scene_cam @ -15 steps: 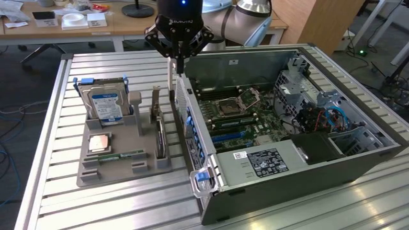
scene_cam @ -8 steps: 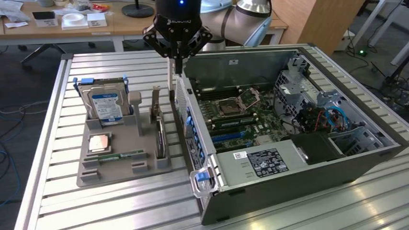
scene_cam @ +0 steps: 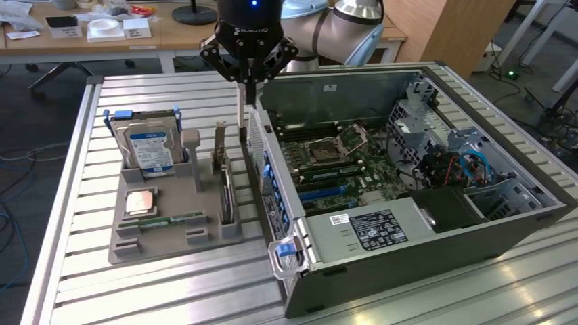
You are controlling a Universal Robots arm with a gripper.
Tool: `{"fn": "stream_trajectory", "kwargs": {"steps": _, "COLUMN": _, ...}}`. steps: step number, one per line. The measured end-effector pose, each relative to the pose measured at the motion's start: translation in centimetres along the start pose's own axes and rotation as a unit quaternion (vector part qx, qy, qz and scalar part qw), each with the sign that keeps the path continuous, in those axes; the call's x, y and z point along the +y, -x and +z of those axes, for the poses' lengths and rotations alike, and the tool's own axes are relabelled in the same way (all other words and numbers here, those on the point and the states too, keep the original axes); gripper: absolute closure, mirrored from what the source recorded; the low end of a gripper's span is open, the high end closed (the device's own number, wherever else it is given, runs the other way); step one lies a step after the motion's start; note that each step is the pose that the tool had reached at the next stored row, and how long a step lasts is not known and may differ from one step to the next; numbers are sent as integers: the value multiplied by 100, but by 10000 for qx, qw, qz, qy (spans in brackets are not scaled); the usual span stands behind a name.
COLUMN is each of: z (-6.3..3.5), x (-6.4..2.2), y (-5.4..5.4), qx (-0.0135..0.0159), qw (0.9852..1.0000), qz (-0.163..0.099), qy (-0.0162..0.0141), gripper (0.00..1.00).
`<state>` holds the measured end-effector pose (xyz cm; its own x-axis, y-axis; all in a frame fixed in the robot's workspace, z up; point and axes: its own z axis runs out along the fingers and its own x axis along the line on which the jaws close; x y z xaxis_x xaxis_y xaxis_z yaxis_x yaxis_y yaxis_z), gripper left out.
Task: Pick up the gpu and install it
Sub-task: 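Reach for the gpu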
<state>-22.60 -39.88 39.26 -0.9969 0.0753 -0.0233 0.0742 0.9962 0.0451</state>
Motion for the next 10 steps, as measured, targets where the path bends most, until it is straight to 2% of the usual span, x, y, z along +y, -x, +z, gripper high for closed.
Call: {"fn": "stream_trajectory", "kwargs": {"steps": 10, "z": -1, "x": -2, "y": -30, "qx": 0, "qw": 10000, "qz": 0, "qy": 0, "gripper": 89}}
